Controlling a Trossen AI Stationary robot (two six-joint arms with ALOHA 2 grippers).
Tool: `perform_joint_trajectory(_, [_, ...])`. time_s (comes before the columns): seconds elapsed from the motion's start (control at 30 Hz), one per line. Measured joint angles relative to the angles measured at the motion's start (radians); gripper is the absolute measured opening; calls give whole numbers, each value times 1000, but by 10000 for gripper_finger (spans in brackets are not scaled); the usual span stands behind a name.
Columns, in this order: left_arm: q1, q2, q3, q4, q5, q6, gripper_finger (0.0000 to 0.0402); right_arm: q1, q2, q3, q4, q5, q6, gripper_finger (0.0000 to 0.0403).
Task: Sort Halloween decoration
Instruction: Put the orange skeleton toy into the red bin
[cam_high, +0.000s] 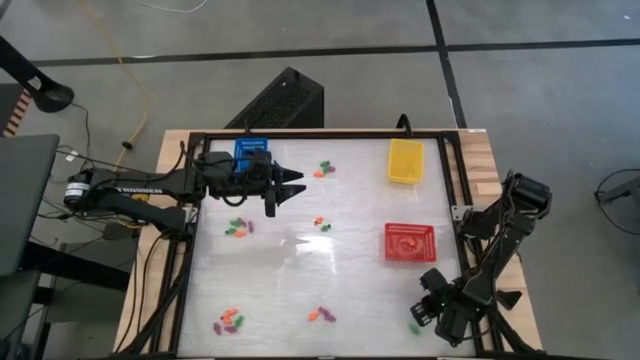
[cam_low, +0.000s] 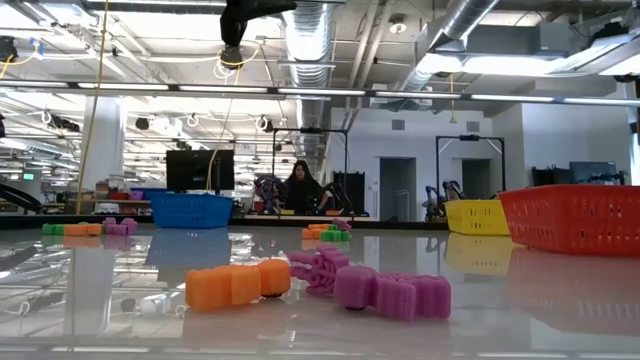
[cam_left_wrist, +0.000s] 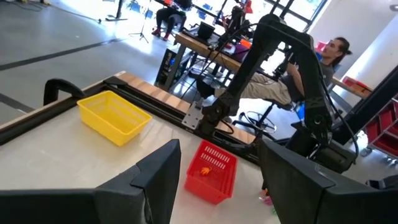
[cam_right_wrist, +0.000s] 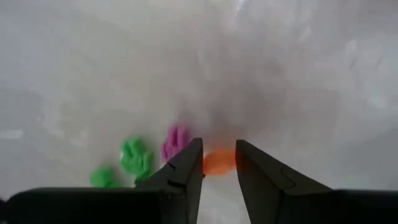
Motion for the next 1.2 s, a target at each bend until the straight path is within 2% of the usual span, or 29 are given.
perform_joint_trajectory(0.53, [0, 0, 0, 0, 2, 17, 206, 4, 0, 1, 66, -54, -1, 127])
perform_joint_trajectory(0.9, [2, 0, 0, 0, 1, 30, 206, 152, -1, 2, 7, 88, -191, 127])
perform_joint_trajectory(1.03, [3, 0, 0, 0, 1, 27, 206, 201, -2, 2, -9, 180, -220, 128])
perform_joint_trajectory(1.2, [3, 0, 0, 0, 1, 4, 206, 225, -2, 2, 18, 202, -223, 156])
